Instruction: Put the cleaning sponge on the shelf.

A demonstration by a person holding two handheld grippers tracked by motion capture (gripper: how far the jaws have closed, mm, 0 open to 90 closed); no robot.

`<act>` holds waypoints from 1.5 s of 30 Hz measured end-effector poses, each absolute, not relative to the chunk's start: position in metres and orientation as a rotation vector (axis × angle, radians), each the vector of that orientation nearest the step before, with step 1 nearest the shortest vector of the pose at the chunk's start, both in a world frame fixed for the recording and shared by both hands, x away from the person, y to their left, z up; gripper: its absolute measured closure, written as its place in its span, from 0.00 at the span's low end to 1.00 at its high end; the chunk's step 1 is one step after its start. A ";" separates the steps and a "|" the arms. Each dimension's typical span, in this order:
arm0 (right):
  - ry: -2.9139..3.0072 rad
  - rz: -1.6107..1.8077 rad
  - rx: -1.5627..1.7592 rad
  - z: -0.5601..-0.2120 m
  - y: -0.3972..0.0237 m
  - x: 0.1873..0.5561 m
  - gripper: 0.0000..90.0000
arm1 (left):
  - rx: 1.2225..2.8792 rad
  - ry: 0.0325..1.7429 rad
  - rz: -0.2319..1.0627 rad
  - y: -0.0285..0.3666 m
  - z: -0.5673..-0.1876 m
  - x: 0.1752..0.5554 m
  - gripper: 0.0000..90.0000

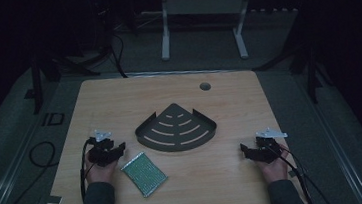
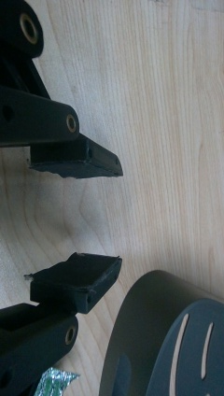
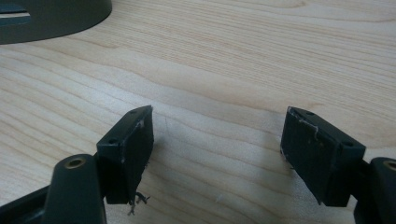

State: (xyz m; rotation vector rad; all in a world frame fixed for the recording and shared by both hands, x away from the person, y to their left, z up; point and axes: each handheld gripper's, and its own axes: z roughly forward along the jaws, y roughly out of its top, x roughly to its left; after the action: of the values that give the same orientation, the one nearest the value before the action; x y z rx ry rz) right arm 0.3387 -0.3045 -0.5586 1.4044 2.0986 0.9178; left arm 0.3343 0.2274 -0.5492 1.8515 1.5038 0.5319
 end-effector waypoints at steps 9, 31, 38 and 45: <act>2.097 0.918 1.406 -0.559 -0.304 0.339 0.28 | 1.854 1.440 0.483 0.226 -0.538 0.321 0.63; 2.096 0.919 1.407 -0.559 -0.304 0.339 0.28 | 1.893 1.354 0.468 0.212 -0.525 0.302 0.68; 2.096 0.919 1.407 -0.559 -0.304 0.339 0.28 | 1.881 1.365 0.475 0.215 -0.526 0.302 0.67; 2.097 0.919 1.406 -0.559 -0.304 0.339 0.28 | 1.871 1.377 0.485 0.217 -0.526 0.302 0.64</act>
State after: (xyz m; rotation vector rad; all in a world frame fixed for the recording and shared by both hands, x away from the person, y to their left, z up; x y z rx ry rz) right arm 0.3388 -0.3045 -0.5586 1.4063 2.0974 0.9194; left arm 0.3021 0.2170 -0.5263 1.8714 1.3770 0.4845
